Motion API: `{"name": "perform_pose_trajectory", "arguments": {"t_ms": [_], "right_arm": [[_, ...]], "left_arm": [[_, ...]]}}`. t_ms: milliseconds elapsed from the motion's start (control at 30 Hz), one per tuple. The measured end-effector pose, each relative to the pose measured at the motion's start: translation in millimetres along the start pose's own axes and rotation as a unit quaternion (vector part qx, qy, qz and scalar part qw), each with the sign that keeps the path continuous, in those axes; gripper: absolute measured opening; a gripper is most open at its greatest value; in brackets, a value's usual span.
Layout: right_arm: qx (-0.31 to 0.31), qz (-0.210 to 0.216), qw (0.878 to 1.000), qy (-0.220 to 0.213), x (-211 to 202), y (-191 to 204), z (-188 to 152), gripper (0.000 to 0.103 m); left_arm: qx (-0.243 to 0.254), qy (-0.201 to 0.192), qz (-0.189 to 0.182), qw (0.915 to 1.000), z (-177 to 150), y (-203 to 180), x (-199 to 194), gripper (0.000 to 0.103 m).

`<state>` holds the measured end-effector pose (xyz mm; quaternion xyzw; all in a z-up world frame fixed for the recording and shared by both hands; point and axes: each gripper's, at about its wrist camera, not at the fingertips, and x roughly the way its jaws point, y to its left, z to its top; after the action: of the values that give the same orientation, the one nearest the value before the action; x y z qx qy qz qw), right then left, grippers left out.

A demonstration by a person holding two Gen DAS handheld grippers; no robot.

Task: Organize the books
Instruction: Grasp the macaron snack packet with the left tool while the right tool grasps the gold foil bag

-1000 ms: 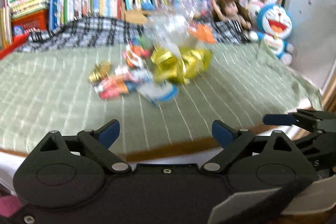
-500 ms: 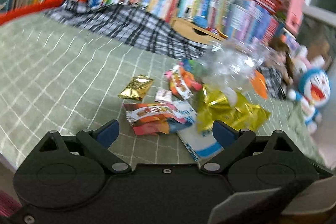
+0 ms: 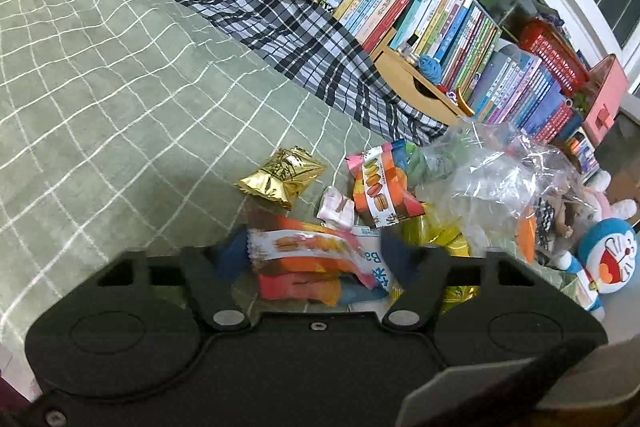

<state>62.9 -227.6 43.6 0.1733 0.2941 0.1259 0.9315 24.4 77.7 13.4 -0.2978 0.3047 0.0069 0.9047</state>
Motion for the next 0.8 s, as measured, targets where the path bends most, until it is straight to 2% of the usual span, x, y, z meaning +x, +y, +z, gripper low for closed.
{"name": "perform_pose_trajectory", "arguments": {"t_ms": [33,67,167,367,533,800], "right_arm": [[0.003,-0.002,1.0,0.004,-0.2,0.3,-0.6,0.034],[0.0,-0.004,1.0,0.001,-2.5,0.6,-1.6,0.033],[-0.017,-0.006,1.0,-0.007,-12.1,0.9,-3.3,0.027],[-0.053,-0.02,0.998,-0.033,-33.4,3.7,-2.1,0.024],[-0.099,-0.052,0.992,-0.065,-46.5,12.2,4.7,0.021],[-0.123,-0.074,0.984,-0.105,-66.2,10.6,14.4,0.018]], "left_arm": [[0.002,0.008,0.001,1.0,-0.2,-1.6,1.9,0.03],[0.002,0.014,-0.002,0.9999,-1.1,-2.6,1.9,0.024],[0.026,0.005,-0.003,0.9996,-5.6,-6.7,-4.4,0.02],[0.062,-0.016,-0.009,0.9979,-6.5,-18.3,-20.2,0.017],[0.088,-0.033,-0.008,0.9955,-6.1,-27.4,-30.3,0.017],[0.102,-0.041,-0.011,0.9938,-6.8,-32.8,-38.7,0.017]]}}
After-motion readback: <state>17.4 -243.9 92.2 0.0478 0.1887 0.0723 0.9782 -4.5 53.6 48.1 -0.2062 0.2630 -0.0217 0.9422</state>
